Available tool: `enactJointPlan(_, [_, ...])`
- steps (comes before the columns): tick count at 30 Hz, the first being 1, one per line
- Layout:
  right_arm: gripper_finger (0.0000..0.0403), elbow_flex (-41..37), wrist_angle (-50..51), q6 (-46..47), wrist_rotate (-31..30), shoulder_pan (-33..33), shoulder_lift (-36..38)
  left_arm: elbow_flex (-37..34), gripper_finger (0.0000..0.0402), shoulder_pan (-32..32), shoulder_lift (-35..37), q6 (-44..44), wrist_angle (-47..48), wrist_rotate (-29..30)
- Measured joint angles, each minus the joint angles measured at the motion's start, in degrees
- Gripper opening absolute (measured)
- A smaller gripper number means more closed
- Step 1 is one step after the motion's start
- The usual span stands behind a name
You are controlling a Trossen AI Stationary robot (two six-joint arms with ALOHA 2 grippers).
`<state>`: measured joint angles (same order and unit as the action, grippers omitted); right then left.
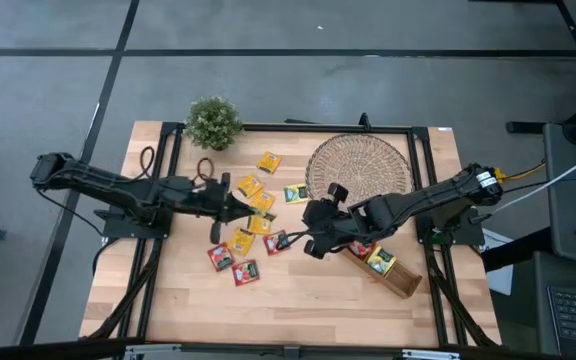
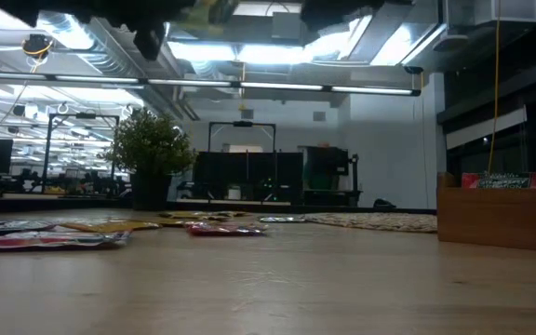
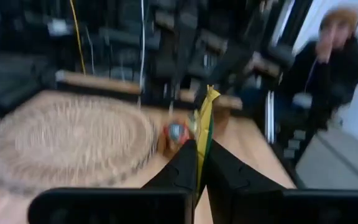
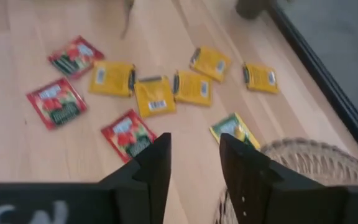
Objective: Pick & Place Tea
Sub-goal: Put the bottom yellow tea bag into the middle slot of the wooden organizer
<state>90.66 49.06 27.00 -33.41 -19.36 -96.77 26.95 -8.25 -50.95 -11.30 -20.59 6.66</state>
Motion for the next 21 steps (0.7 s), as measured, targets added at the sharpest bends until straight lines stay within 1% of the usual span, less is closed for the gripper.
enactJointPlan(2, [0.0142, -0.01, -3.4, -1.99, -0.02, 0.14, 0.0, -2.36, 0.0012, -0.42, 0.91, 0.93, -5.84, 1.16])
enactJointPlan(8, [0.0146, -0.01, -11.49, -6.39, 1.67, 1.86, 0.0, -6.52, 0.001, -1.32, 0.82, 4.68, -19.59, 0.91])
enactJointPlan(13, [0.0146, -0.01, -18.54, -10.95, 5.74, 3.57, 0.0, -7.1, 0.001, -2.38, 0.73, 8.92, -23.25, 1.21])
enactJointPlan(17, [0.0146, -0.01, -22.61, -12.99, 12.17, 5.59, 0.0, -7.1, 0.001, -2.99, 0.73, 11.42, -25.34, 1.22])
enactJointPlan(21, [0.0146, -0.01, -25.03, -15.03, 17.61, 7.61, 0.0, -7.1, 0.001, -2.91, 0.73, 11.72, -25.83, 1.43])
